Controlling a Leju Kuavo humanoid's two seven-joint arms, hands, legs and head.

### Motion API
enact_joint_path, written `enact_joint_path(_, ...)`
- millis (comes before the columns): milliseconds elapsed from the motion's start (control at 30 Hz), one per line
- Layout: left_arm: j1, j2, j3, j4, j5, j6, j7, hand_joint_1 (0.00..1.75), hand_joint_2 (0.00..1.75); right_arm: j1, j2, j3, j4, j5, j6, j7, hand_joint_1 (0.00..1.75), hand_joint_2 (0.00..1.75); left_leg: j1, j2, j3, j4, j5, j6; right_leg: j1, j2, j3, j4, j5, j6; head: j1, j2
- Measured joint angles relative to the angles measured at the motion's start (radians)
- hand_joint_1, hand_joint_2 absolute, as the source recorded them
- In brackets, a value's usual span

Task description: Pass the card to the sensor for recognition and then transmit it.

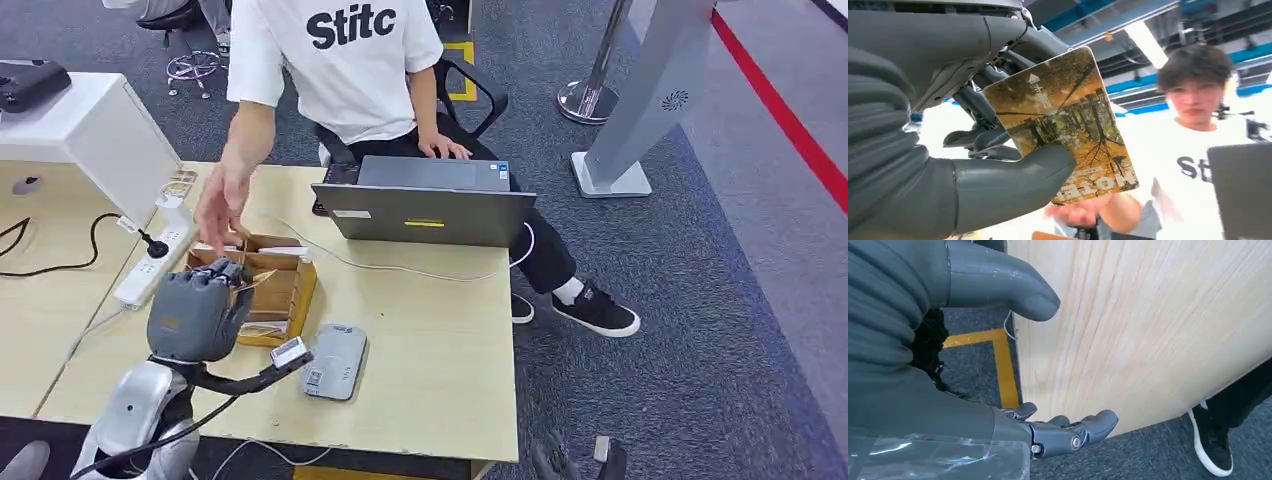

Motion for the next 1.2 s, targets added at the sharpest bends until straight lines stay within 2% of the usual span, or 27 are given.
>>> enact_joint_path(400,0.0,-0.026,0.013,-0.003,-0.039,0.004,-0.01,1.75,1.75,0.0,0.0,0.009,0.0,0.0,-0.003,0.002,0.0,1.75,0.0,0.0,0.0,0.0,0.0,0.0,0.0,0.0,0.0,0.0,0.0,0.0,0.0,0.0)
enact_joint_path(433,0.0,-0.028,0.013,-0.003,-0.048,0.006,-0.01,0.49,1.75,0.0,0.0,0.01,0.0,0.0,-0.003,0.002,0.0,1.75,0.0,0.0,0.0,0.0,0.0,0.0,0.0,0.0,0.0,0.0,0.0,0.0,0.0,0.0)
enact_joint_path(467,0.0,-0.029,0.013,-0.003,-0.055,0.009,-0.01,0.0,1.75,0.0,0.0,0.01,0.0,0.0,-0.003,0.003,0.0,1.75,0.0,0.0,0.0,0.0,0.0,0.0,0.0,0.0,0.0,0.0,0.0,0.0,0.0,0.0)
enact_joint_path(667,0.0,-0.033,0.012,-0.003,-0.109,0.01,0.002,0.0,1.75,0.0,0.003,0.013,0.0,0.001,-0.004,0.003,0.0,1.75,0.0,0.0,0.0,0.0,0.0,0.0,0.0,0.0,0.0,0.0,0.0,0.0,0.0,0.0)
enact_joint_path(900,0.002,-0.031,0.003,-0.003,-0.113,-0.005,-0.008,0.0,1.75,0.0,0.003,0.013,0.0,0.0,-0.002,0.003,0.0,1.75,0.0,0.0,0.0,0.0,0.0,0.0,0.0,0.0,0.0,0.0,0.0,0.0,0.0,0.0)
enact_joint_path(1033,0.005,-0.007,-0.023,0.005,-0.111,-0.052,-0.037,0.0,1.75,0.0,0.003,0.014,0.0,-0.001,0.001,0.003,0.0,1.75,0.0,0.0,0.0,0.0,0.0,0.0,0.0,0.0,0.0,0.0,0.0,0.0,0.0,0.0)
enact_joint_path(1200,0.011,0.028,-0.05,0.027,-0.117,-0.059,-0.034,0.0,1.75,0.0,0.003,0.014,0.0,-0.003,0.002,0.003,0.0,1.75,0.0,0.0,0.0,0.0,0.0,0.0,0.0,0.0,0.0,0.0,0.0,0.0,0.0,0.0)
